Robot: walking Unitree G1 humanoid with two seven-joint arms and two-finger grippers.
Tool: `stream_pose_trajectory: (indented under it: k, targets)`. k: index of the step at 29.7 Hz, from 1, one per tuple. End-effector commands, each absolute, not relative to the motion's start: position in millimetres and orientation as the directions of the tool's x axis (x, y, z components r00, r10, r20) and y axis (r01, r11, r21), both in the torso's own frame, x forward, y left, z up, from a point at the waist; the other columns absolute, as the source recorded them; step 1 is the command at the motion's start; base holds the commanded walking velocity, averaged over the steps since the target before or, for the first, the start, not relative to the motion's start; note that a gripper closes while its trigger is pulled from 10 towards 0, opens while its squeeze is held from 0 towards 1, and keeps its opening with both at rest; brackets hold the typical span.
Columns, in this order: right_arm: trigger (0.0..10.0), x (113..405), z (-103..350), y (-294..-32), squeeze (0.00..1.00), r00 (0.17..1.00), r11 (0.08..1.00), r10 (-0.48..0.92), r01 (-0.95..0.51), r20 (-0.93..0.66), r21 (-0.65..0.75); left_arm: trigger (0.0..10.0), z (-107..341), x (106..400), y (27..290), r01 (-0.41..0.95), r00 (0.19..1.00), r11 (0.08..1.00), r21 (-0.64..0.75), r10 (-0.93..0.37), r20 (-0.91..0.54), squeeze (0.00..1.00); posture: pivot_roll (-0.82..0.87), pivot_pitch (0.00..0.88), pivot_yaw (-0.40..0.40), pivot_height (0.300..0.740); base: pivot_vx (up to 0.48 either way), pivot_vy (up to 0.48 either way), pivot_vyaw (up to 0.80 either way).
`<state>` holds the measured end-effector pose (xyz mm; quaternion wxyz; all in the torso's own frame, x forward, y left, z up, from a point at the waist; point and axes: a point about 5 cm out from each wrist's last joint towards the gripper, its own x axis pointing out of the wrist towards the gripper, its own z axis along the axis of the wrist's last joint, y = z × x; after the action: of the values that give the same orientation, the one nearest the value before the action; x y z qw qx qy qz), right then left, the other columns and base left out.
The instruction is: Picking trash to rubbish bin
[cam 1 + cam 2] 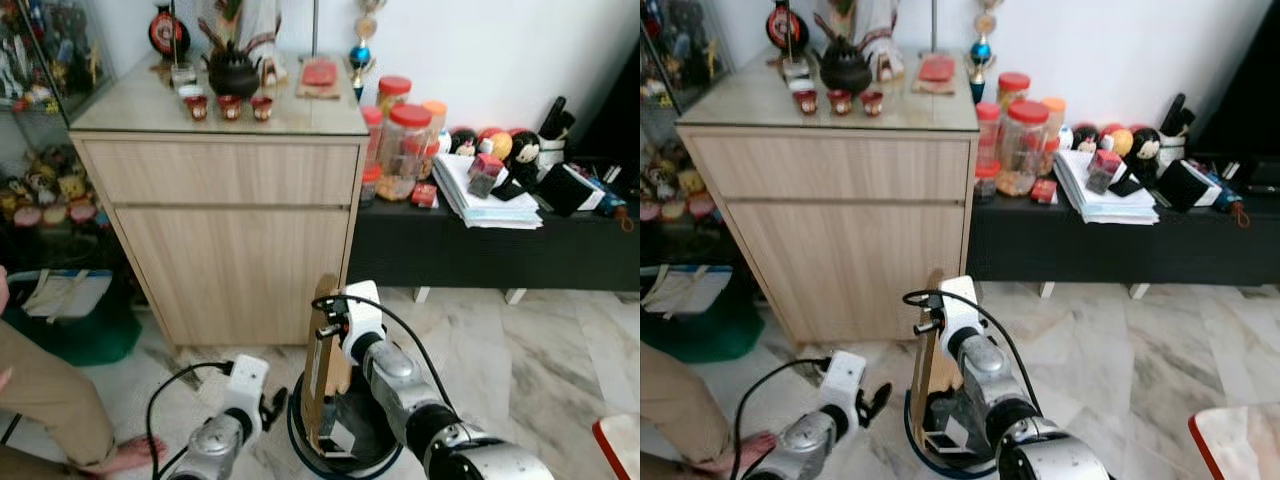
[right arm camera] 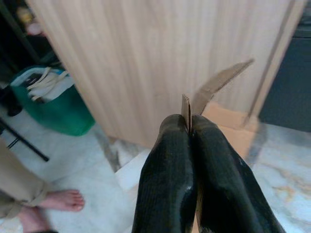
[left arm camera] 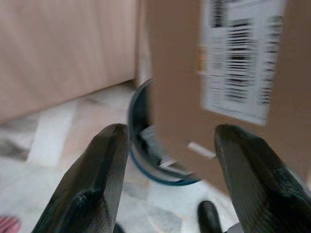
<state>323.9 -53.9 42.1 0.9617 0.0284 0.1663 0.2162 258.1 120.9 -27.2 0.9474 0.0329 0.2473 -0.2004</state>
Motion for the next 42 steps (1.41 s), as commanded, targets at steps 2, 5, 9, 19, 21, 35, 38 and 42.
stream_pose_trajectory:
  k: [2, 5, 9, 19, 21, 35, 38, 42]
  targets:
    - [10.0, 327.6, 63.0, -16.0, 0.00, 0.832, 0.867, 0.498, -0.474, -0.244, 0.154, 10.0, -22.6, 260.5, 114.3, 0.436, 0.796, 0.899, -0.036, -0.404, -0.451, 0.00, 0.10, 0.041, -0.095, 0.740, 0.000, 0.000, 0.00]
    - [10.0, 326.3, 64.1, -10.5, 0.00, 0.826, 0.860, 0.509, -0.487, -0.243, 0.151, 10.0, -23.0, 259.2, 112.0, 0.446, 0.791, 0.894, -0.041, -0.415, -0.449, 0.00, 0.10, 0.049, -0.099, 0.740, 0.000, 0.000, 0.00]
    - [10.0, 323.9, 62.5, -7.7, 0.00, 0.817, 0.853, 0.521, -0.499, -0.247, 0.149, 10.0, -23.4, 258.3, 111.0, 0.438, 0.795, 0.898, -0.041, -0.409, -0.448, 0.00, 0.10, 0.056, -0.105, 0.740, 0.000, 0.000, 0.00]
    - [10.0, 326.4, 63.9, -11.0, 0.00, 0.824, 0.859, 0.511, -0.488, -0.244, 0.153, 10.0, -21.7, 258.1, 102.5, 0.458, 0.789, 0.887, -0.058, -0.436, -0.433, 0.00, 0.09, 0.071, -0.111, 0.740, 0.000, 0.000, 0.00]
    - [10.0, 327.2, 64.5, -12.1, 0.00, 0.825, 0.860, 0.510, -0.487, -0.242, 0.153, 10.0, -20.9, 258.8, 100.6, 0.462, 0.789, 0.885, -0.059, -0.440, -0.429, 0.00, 0.09, 0.072, -0.111, 0.740, 0.000, 0.000, 0.00]
    - [10.0, 332.3, 63.2, -25.1, 0.00, 0.857, 0.896, 0.443, -0.429, -0.264, 0.112, 10.0, -16.5, 263.1, 93.2, 0.468, 0.790, 0.881, -0.070, -0.453, -0.414, 0.00, 0.10, 0.077, -0.116, 0.740, 0.000, 0.000, 0.00]
    - [10.0, 341.2, 67.3, -40.4, 0.00, 0.895, 0.934, 0.357, -0.349, -0.268, 0.076, 10.0, -17.7, 261.0, 94.4, 0.468, 0.790, 0.881, -0.071, -0.453, -0.413, 0.00, 0.11, 0.083, -0.119, 0.740, 0.000, 0.000, 0.00]
    - [10.0, 344.4, 69.6, -45.4, 0.00, 0.905, 0.943, 0.334, -0.326, -0.264, 0.073, 10.0, -18.2, 260.2, 94.3, 0.468, 0.790, 0.881, -0.073, -0.453, -0.414, 0.00, 0.11, 0.085, -0.120, 0.740, 0.000, 0.000, 0.00]
